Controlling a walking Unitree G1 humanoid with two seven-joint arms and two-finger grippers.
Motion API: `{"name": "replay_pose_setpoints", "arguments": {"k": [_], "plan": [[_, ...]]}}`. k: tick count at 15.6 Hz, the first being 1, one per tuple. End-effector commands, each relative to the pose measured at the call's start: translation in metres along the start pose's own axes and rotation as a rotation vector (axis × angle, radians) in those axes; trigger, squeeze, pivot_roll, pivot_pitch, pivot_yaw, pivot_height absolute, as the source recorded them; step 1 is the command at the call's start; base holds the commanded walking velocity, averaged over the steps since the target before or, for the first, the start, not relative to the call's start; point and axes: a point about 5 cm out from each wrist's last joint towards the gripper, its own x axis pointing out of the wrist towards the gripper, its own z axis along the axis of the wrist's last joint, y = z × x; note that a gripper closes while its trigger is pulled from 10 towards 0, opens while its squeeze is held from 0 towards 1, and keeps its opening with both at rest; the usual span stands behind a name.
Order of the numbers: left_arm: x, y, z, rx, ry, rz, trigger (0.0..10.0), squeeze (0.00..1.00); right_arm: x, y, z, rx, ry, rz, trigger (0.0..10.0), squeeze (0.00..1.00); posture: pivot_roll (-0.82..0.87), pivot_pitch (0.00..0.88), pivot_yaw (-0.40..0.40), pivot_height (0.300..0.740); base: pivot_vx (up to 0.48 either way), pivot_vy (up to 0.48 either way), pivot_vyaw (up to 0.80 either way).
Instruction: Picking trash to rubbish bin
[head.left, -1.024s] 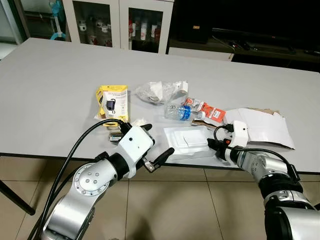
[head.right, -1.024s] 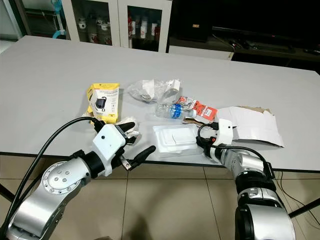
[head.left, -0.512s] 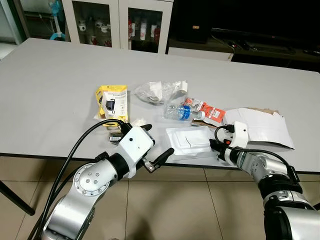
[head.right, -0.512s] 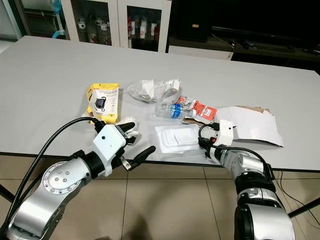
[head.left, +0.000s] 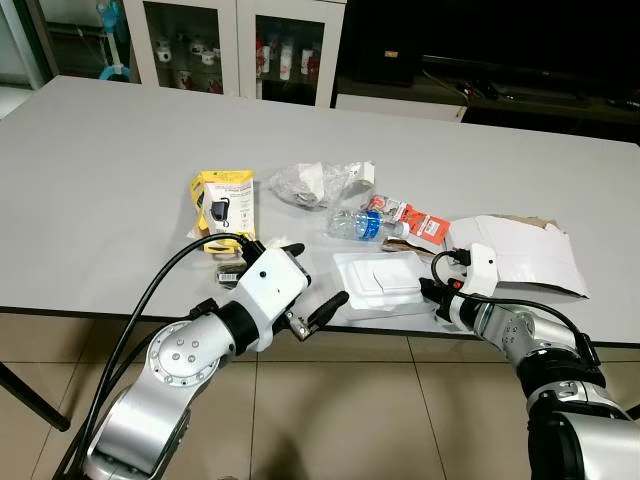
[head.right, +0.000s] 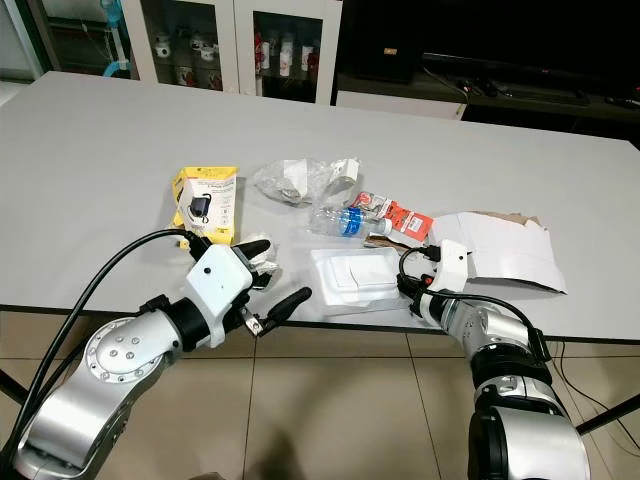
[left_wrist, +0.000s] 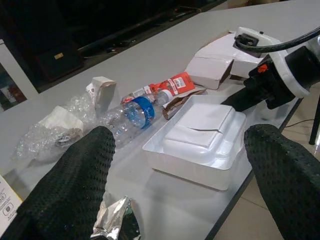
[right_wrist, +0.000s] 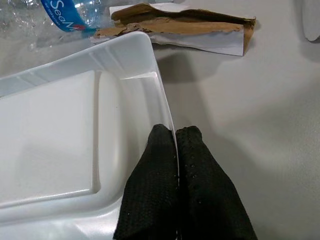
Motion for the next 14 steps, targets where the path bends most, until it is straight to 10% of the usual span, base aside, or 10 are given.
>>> {"name": "replay_pose_setpoints", "arguments": {"k": [1,13,14], "plan": [[0.003,0.000,0.001,0.011,-0.002,-0.014,10.0,0.00,-0.001,-0.004,-0.012,0.035,0.050,-0.010,0.0,0.00,0.00,0.000,-0.096,0.740,0.000,0.000,0.00],[0.005,0.037,0.005,0.020,-0.040,0.268,10.0,0.00,-0.038,0.017,0.080,0.430,-0.408,0.306,0.0,0.00,-0.01,0.000,-0.100,0.740,0.000,0.000,0.00],[0.005,0.055,-0.011,0.013,0.037,0.374,10.0,0.44,-0.046,0.015,0.085,0.292,-0.463,0.231,0.0,0.00,-0.02,0.000,-0.098,0.740,0.000,0.000,0.00]]}}
